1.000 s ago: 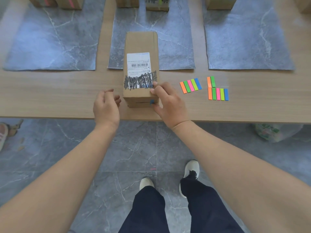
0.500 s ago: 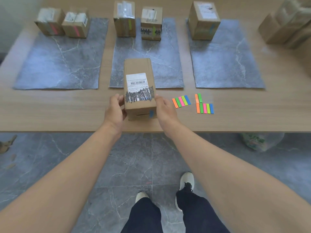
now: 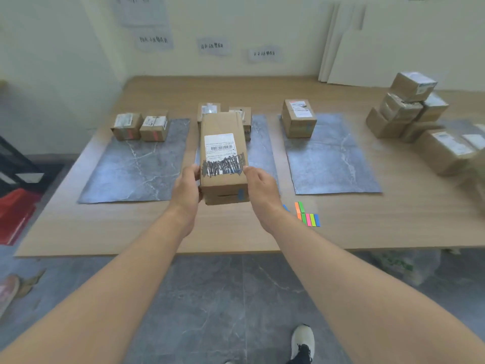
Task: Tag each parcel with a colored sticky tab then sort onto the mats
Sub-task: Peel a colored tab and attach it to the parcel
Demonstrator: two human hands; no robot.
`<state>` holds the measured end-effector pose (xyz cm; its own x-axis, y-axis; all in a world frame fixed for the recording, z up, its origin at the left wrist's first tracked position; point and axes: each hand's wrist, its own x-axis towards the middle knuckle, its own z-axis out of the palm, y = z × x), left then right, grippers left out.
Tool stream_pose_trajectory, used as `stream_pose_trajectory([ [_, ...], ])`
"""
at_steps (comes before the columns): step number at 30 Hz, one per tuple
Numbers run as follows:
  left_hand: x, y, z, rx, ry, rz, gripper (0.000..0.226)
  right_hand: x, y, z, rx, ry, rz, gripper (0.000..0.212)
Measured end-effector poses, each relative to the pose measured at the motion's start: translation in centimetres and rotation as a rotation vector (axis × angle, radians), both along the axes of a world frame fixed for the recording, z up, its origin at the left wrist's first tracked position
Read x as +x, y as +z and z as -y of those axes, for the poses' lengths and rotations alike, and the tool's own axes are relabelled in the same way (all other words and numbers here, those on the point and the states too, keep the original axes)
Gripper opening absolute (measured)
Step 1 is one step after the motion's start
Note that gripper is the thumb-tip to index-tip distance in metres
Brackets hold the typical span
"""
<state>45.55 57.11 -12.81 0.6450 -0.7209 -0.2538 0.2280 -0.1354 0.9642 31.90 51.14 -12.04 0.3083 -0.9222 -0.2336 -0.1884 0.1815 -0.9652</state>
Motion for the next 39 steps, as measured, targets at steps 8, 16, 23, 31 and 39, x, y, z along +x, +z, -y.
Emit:
stream_pose_trajectory([
  [8, -3.2, 9.8, 1.2, -0.038, -0.061, 0.051, 0.033, -3.3, 9.1, 0.8, -0.067, -0.04, 0.049, 0.035],
  [16, -8.2, 14.2, 4.6, -0.009, -0.074, 0.041, 0.036, -9.2, 13.2, 4.0, -0.129, -0.023, 0.038, 0.036],
  [23, -14.4, 14.0, 9.0, -0.039, -0.059, 0.01, 0.034, -14.6, 11.9, 9.1, -0.138, 0.014, -0.018, 0.029],
  [31, -17.8, 11.3, 13.4, 0.061, -0.106, -0.01, 0.031, -18.3, 7.9, 14.4, -0.049, 0.01, -0.049, 0.025],
  [39, -16.0, 7.2, 20.2, 0.172, -0.18, -0.095, 0.035, -16.7, 3.5, 20.2, -0.012, -0.031, -0.14, 0.032],
])
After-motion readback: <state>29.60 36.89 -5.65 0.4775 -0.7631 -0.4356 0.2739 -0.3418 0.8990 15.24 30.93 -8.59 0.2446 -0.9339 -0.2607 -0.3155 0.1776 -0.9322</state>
